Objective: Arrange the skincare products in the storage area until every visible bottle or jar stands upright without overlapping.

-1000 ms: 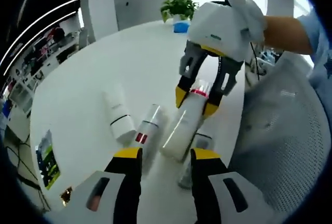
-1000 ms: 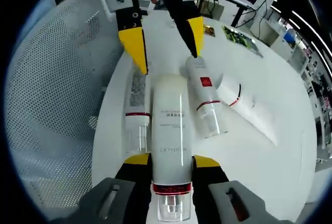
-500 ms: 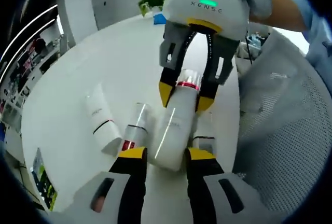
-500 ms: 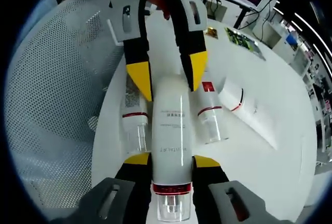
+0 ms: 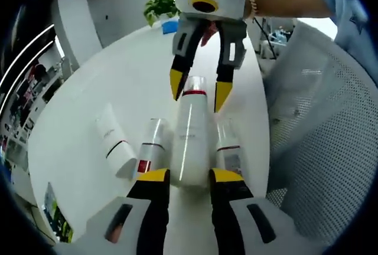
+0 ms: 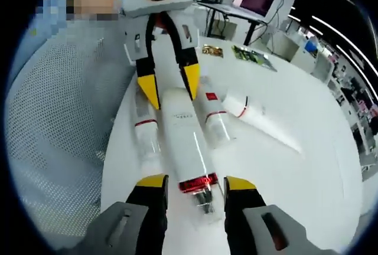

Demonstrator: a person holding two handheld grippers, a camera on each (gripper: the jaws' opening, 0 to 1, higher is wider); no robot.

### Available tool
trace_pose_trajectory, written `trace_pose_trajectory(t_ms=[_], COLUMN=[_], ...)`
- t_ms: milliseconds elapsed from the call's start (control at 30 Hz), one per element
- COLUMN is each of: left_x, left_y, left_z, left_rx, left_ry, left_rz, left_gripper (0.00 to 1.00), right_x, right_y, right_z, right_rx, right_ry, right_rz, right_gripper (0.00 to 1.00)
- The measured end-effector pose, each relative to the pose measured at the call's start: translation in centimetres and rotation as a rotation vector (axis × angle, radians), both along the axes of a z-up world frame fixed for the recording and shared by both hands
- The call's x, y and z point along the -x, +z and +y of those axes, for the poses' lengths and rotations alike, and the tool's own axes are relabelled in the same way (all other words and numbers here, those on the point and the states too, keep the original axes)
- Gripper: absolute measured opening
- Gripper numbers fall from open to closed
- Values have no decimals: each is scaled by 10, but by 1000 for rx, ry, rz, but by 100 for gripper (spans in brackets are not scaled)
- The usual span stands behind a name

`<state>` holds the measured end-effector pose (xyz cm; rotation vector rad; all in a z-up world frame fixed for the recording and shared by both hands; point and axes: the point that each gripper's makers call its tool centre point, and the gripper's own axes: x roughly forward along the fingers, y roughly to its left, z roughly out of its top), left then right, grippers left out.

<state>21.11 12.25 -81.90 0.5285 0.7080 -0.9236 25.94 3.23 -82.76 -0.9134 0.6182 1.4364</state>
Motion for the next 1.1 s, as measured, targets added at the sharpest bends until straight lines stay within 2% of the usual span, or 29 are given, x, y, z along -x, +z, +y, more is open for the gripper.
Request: trace_pose_trajectory(t_ms=[67, 167, 267, 567, 767, 900, 1100], left_x=[0, 0, 1, 1, 1, 1, 2], left_y=[0, -1, -1, -3, -6, -7, -9], left_z=[0, 0, 1, 1, 0, 2, 3], left_rx=[-1, -6, -11, -3, -7, 1, 6], left_ry=[-3, -9, -18, -13, -4, 14, 27], left_rz=[-1, -6, -11, -10, -3, 17, 40], left_gripper=[22, 23, 23, 23, 23, 23, 23], right_x=[-7, -8, -10, -13, -9, -9, -2], right_y=[-4, -11, -11, -13, -10, 2, 31], right_z=[-9, -16, -11, -5, -9, -8, -6], right_rx=[3, -6, -80, -120, -29, -12, 34], right_ry=[-22, -62, -99, -122, -105, -83, 8], right_rz=[-6, 39, 70, 101, 83, 57, 15], right_gripper=[33, 33, 33, 31, 28, 27, 25])
